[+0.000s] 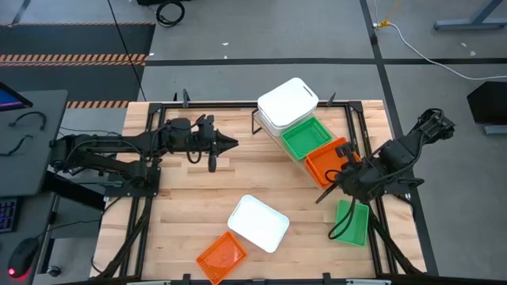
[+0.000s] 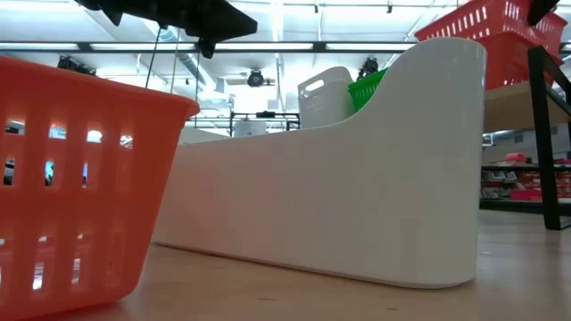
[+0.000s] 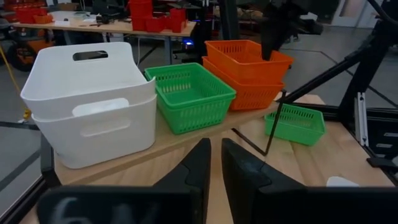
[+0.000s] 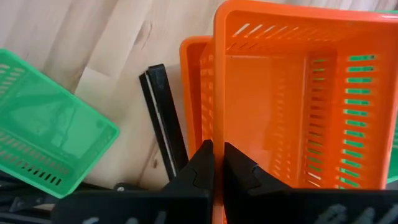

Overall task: Stack baskets on shelf by color
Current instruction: Stack the top orange bin on top of the orange bin on the shelf, then stack the green bin on top of the green bin on the shelf

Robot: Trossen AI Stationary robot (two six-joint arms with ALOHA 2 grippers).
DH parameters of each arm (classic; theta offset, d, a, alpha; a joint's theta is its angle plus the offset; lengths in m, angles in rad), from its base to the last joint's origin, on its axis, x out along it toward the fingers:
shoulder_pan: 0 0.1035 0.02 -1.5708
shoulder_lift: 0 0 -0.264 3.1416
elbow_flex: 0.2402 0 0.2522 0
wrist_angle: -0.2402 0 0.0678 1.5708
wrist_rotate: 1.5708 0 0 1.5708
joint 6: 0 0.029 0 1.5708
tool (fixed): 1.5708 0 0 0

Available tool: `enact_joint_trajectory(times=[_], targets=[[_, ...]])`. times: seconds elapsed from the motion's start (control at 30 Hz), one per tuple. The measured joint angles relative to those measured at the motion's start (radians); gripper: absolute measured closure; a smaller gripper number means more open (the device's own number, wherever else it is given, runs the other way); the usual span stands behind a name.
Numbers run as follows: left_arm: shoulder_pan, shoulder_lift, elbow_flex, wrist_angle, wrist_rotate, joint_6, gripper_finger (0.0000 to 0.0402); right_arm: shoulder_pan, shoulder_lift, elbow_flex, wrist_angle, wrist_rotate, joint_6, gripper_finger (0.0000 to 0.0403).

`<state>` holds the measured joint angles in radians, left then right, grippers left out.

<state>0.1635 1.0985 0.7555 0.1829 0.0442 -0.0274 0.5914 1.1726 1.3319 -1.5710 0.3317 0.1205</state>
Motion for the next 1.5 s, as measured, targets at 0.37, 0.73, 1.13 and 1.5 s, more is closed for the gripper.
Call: enact_joint_trajectory(times=[0.37, 0.73, 1.13, 1.5], targets=[[0.001, 0.0, 0.0, 0.013, -0.001, -0.014, 0.0362, 0.023, 0.0, 0.0, 0.0, 0.07, -0.042, 0.039], [0.001, 0.0, 0.0, 0.013, -0.001, -0.013, 0.0367, 0.023, 0.0, 0.001, 0.0, 0.066, -0.026, 0.039], [0.001, 0.0, 0.0, 0.012, -0.001, -0.014, 0.0363, 0.022, 0.0, 0.001, 0.0, 0.06, 0.037, 0.0341], [0.0, 0.0, 0.0, 0.012, 0.005, -0.014, 0.036, 0.022, 0.0, 0.001, 0.01, 0.06, 0.057, 0.0329]])
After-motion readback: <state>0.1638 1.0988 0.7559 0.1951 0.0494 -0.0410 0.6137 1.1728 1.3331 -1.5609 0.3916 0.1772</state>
